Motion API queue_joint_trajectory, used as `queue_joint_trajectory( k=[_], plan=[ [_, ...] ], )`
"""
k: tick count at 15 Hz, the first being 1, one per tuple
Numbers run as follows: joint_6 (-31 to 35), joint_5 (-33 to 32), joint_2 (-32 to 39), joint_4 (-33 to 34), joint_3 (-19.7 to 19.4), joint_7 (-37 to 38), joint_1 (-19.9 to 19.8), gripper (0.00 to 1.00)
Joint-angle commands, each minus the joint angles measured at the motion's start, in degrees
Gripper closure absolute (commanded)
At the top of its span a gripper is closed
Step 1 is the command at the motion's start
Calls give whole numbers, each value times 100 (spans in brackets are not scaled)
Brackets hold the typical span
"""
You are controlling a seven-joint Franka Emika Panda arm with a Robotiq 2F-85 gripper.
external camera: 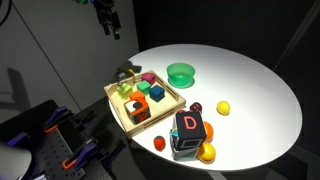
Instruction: Put the grey block in the box
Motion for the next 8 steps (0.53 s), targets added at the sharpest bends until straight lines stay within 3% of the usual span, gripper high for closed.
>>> queue_joint_trajectory(
  k=[1, 8],
  plan=[
    [13, 243, 119, -71, -91, -271, 11, 0],
    [-15, 153, 231, -35, -113, -114, 66, 0]
  ],
)
